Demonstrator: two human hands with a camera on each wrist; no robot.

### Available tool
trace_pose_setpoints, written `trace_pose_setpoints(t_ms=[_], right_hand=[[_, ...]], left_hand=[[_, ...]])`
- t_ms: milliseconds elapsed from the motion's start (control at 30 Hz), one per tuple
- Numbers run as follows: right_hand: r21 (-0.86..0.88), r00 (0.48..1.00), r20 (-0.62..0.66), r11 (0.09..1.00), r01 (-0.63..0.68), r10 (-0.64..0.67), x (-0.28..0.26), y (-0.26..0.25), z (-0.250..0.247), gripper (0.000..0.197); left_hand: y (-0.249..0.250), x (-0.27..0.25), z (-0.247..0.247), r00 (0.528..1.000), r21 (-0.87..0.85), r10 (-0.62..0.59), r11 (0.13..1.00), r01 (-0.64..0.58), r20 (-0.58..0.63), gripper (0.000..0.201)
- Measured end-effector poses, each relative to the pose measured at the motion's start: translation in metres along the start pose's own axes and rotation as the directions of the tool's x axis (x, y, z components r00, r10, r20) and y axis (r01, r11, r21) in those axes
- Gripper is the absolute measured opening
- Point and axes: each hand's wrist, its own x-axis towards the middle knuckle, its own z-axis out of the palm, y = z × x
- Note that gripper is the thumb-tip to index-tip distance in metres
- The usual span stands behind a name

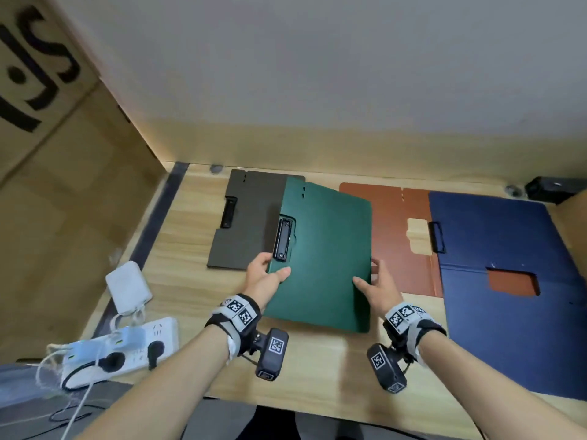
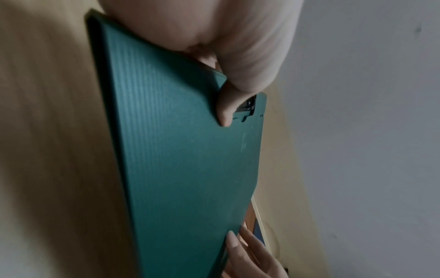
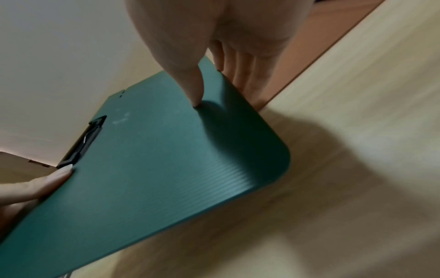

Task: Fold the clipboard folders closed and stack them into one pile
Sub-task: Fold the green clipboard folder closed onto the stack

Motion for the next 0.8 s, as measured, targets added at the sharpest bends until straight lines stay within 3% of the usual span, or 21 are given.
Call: trace_pose_setpoints(t_ms=[200, 333, 567, 800], right_hand=[[-0.039, 0.994, -0.054, 0.995, 0.091, -0.093, 0.056, -0.054, 0.074, 0.066], [-0.077, 0.996, -0.051, 0.995, 0.063, -0.067, 0.087, -0.081, 0.107, 0.064], [-0.273, 0.998, -0.067, 0.962, -0.026, 0.008, 0.124, -0.087, 0.142, 0.067], [-0.328, 0.995, -0.092, 0.943, -0.056, 0.027, 0.137, -0.086, 0.150, 0.066]], left_hand=[[0.023, 0.071, -0.076, 0.999, 0.015, 0.008, 1.000, -0.007, -0.052, 0.070], [0.023, 0.111, -0.105, 0.994, 0.050, 0.025, 0.999, -0.019, -0.111, 0.066], [0.009, 0.150, -0.111, 0.974, 0.103, -0.007, 0.994, 0.031, -0.227, 0.063], [-0.008, 0.161, -0.107, 0.939, 0.187, 0.072, 0.982, -0.008, -0.338, 0.054]])
